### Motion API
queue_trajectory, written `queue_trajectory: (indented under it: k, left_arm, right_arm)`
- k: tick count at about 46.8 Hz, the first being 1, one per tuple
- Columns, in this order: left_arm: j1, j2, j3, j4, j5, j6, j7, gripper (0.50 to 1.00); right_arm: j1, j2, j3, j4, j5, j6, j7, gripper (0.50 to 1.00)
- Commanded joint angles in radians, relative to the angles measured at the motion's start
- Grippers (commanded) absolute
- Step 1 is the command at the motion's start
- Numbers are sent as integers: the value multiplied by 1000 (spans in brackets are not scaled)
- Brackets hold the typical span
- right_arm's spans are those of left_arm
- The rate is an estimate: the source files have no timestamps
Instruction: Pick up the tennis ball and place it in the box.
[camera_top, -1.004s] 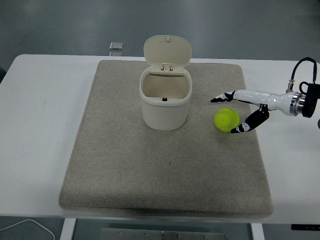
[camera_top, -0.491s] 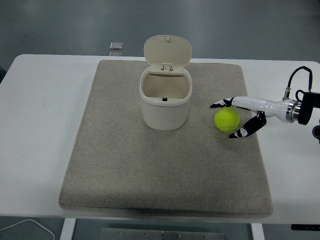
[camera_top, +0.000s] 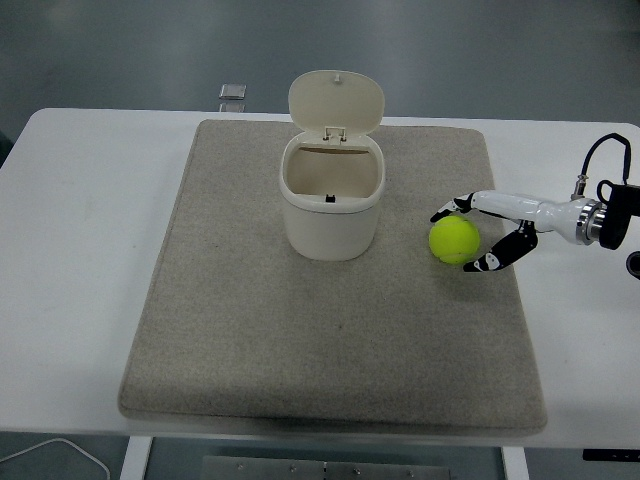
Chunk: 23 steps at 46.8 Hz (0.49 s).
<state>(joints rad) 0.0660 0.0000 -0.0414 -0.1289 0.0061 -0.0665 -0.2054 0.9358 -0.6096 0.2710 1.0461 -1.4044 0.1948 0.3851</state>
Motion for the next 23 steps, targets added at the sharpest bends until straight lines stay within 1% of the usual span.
queue_trajectory:
  k: [1, 7, 21, 23]
  left_arm:
    - [0, 0, 0, 0, 0, 1, 0, 992]
    - [0, 0, 0, 0, 0, -1, 0, 992]
    - [0, 0, 0, 0, 0, -1, 1, 992]
    - [0, 0, 0, 0, 0, -1, 1, 992]
  right_arm:
    - [1, 2, 2, 2, 2, 0, 0, 795]
    - [1, 33, 2, 2, 4, 3, 0, 795]
    - [3, 34, 2, 5, 2, 9, 0, 797]
    - [4, 34, 2, 5, 1, 11, 0, 789]
